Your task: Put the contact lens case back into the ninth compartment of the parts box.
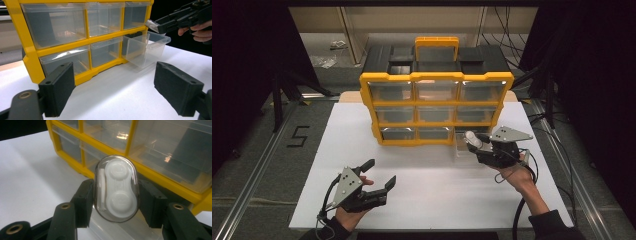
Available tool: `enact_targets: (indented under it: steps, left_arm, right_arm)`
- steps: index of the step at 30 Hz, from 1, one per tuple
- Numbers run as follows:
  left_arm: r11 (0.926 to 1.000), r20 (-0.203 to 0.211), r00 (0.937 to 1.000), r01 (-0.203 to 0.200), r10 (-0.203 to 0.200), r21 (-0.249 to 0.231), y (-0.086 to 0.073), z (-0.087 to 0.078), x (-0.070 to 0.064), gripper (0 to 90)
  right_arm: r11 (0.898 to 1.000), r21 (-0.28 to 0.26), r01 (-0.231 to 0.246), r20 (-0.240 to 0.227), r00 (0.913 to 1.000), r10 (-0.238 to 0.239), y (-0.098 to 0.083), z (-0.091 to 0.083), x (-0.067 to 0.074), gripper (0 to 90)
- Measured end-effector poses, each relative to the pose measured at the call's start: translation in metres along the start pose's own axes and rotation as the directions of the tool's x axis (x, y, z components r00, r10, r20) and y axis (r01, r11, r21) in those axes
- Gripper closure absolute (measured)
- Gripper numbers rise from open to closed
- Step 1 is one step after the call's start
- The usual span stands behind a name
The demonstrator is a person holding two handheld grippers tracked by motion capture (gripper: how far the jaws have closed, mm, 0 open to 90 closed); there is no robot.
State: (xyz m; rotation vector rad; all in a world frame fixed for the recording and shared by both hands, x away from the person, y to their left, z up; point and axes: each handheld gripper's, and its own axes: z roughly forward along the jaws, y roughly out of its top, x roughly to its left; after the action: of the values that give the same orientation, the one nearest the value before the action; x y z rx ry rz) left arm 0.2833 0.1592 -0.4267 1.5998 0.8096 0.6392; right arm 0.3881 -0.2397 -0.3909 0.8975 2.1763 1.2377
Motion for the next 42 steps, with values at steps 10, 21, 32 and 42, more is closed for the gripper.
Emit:
enact_targets:
  steps: [10,21,32,42]
  left_arm:
    - [1.0,0.0,1.0,-0.002,0.002,0.003,0.0,0.0,0.0,16.3]
    - [1.0,-0.001,1.0,-0.002,0.002,0.004,0.0,0.0,0.0,16.4]
    - [1.0,-0.002,1.0,-0.003,0.003,0.007,-0.001,0.001,0.0,16.4]
    - [1.0,-0.003,1.0,-0.001,0.001,0.008,-0.001,0.001,0.0,16.4]
  right_arm:
    - [1.0,0.026,-0.003,0.006,1.0,0.003,0.001,0.008,0.003,49.6]
    - [0.998,0.067,0.01,0.023,0.9997,-0.012,0.003,0.022,0.008,49.6]
    - [0.996,0.09,0.001,0.034,0.9994,-0.004,0.005,0.029,0.007,49.5]
    - [0.993,0.117,-0.033,0.049,0.9984,0.028,0.003,0.033,0.005,49.4]
